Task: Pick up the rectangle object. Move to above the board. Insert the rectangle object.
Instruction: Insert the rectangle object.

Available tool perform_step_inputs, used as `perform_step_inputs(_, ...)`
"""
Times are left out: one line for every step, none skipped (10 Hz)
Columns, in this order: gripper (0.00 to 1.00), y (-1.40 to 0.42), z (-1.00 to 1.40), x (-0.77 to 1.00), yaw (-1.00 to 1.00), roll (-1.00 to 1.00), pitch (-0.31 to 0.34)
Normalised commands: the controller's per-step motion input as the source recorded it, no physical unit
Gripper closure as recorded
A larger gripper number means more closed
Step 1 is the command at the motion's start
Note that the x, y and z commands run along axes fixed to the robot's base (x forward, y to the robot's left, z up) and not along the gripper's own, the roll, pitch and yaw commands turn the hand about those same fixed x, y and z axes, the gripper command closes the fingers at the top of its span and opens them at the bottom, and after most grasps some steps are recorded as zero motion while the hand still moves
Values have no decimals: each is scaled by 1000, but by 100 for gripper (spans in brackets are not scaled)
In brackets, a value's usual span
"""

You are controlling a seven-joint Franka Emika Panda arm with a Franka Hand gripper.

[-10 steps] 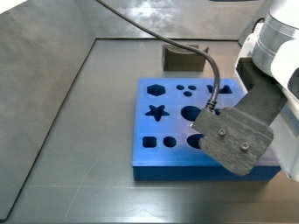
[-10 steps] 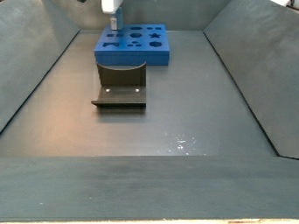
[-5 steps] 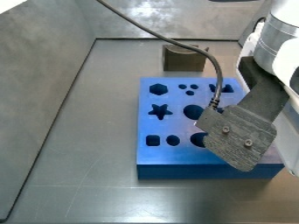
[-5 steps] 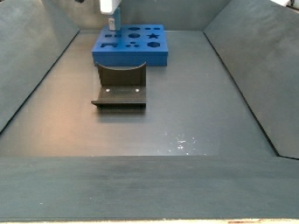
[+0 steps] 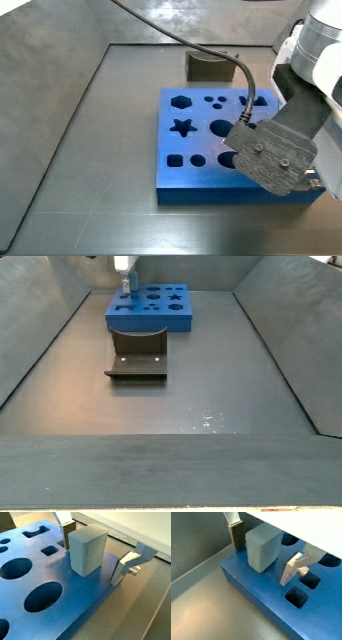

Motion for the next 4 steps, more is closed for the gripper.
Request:
perform_step_inputs(0, 0, -29, 0, 0, -57, -43)
perform_step_inputs(0, 0, 0, 0, 0, -3, -9)
perform_step_inputs(0, -17, 0, 0, 0, 0, 0)
perform_step_inputs(0, -123, 0, 0, 14, 89, 14)
